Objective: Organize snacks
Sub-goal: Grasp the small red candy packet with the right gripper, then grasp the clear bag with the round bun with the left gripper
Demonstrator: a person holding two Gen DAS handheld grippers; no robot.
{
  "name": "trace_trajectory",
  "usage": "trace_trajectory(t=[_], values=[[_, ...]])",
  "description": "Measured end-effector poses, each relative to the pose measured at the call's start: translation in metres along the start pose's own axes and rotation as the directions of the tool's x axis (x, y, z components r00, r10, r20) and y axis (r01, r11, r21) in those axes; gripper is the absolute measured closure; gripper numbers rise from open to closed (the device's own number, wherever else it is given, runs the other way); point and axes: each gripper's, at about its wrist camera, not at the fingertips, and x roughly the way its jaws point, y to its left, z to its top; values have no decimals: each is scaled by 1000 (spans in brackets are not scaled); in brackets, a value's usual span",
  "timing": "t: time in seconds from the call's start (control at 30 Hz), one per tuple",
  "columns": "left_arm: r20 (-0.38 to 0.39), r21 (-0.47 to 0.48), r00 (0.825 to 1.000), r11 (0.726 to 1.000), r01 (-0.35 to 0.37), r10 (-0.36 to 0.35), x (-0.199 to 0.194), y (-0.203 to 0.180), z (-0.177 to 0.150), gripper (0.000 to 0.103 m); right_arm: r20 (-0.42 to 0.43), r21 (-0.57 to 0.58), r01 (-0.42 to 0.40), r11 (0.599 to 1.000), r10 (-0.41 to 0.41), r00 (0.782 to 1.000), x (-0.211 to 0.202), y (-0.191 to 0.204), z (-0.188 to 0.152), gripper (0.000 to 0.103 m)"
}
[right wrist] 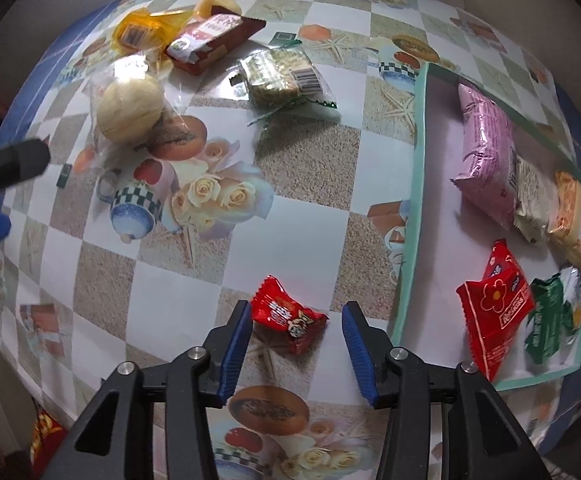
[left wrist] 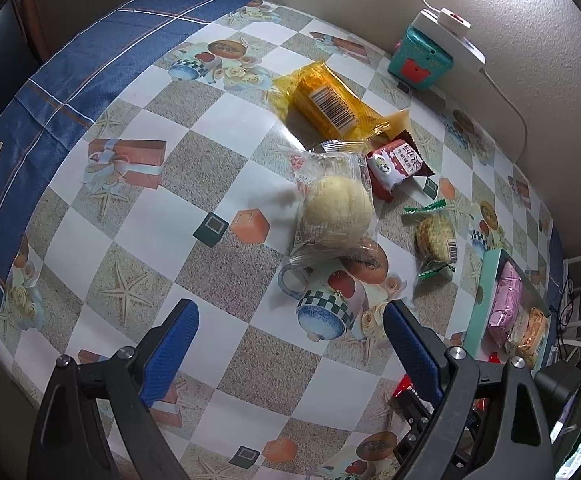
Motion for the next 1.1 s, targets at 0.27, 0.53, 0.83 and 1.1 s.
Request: trace_trajectory(t=[0.27, 0.53, 0.83, 1.1], values=[[-2, 0, 1000, 1000, 2, -2, 0, 0, 0, 9, -17, -42, 45, 998, -46, 999, 10, 13, -8, 52], [-9, -13, 1000, 1000, 0, 0, 4, 2, 1, 9, -4, -10, 11, 1000, -11, 1000, 20, 15, -8, 65], [-32, -28, 999, 1000, 11, -12, 18, 3, 6, 9, 31, 33, -35, 999, 34, 999, 23, -4, 2, 81], [14, -74, 998, 996, 59, -59, 31, 10, 25, 9, 106, 77, -71, 994, 63, 992, 14, -24, 30, 82]])
